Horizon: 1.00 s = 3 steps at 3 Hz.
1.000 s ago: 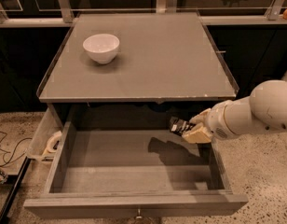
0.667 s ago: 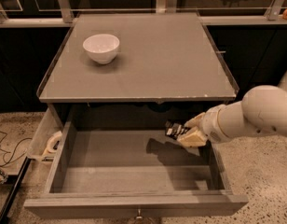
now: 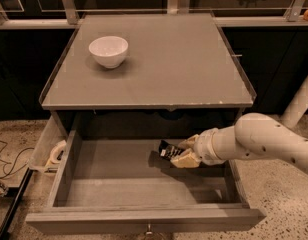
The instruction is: Place rxbar chocolate into top drawer
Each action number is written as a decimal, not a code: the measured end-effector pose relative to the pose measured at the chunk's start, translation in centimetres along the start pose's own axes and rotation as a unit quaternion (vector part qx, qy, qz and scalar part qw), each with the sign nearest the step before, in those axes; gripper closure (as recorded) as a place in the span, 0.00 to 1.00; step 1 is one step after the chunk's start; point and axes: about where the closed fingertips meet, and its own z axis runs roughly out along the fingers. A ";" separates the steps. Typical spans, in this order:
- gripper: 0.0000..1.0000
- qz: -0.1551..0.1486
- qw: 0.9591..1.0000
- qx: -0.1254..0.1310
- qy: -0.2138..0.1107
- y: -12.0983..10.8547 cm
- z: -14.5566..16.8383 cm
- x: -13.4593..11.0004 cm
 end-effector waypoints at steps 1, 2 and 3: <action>1.00 -0.008 1.000 -0.007 -0.016 0.3 2.2 -0.1; 1.00 -0.011 1.000 -0.012 -0.021 0.7 3.5 0.2; 1.00 -0.012 1.000 -0.018 -0.021 1.3 4.3 0.6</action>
Offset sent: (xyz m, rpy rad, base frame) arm 0.0077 0.0279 -0.0394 0.0493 -0.0246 0.0448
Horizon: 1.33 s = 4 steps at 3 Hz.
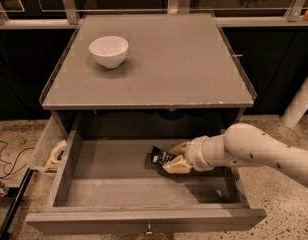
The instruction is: Place rxbar chocolate into top drawer
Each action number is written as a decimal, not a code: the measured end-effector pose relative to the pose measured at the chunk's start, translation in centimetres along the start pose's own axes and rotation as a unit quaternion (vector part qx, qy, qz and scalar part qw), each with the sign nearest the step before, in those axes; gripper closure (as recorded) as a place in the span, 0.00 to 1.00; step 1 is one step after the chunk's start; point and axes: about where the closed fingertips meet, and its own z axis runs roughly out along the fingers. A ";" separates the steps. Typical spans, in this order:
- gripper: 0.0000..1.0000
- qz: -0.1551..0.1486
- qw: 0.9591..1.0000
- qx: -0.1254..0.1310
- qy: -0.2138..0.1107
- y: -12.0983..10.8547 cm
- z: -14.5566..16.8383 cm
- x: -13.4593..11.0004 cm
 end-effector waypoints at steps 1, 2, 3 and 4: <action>0.81 0.000 1.000 0.000 0.000 0.0 0.0 0.0; 0.58 0.000 1.000 0.000 0.000 0.0 0.0 0.0; 0.34 0.000 1.000 0.000 0.000 0.0 0.0 0.0; 0.11 0.000 1.000 0.000 0.000 0.0 0.0 0.0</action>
Offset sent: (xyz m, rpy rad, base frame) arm 0.0000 0.0000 0.0000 0.0000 0.0000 0.0000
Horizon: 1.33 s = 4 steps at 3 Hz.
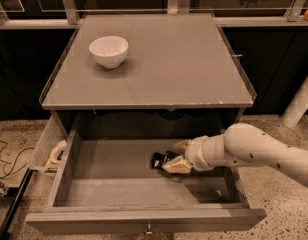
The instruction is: Place rxbar chocolate into top drawer
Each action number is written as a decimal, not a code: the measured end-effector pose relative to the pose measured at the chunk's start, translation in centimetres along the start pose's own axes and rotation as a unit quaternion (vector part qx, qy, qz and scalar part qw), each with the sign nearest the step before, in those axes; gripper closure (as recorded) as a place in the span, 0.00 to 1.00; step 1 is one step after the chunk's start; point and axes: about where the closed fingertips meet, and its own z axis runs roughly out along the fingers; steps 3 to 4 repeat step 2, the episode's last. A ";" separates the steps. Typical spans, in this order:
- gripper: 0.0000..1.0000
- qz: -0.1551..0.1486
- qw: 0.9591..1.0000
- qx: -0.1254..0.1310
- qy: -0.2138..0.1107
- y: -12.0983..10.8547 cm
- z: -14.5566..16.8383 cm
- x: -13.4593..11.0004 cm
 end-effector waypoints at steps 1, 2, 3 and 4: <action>0.00 0.000 1.000 0.000 0.000 0.0 0.0 0.0; 0.00 0.000 1.000 0.000 0.000 0.0 0.0 0.0; 0.00 0.000 1.000 0.000 0.000 0.0 0.0 0.0; 0.00 0.000 1.000 0.000 0.000 0.0 0.0 0.0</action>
Offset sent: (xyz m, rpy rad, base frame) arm 0.0000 0.0000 0.0000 0.0000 0.0000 0.0000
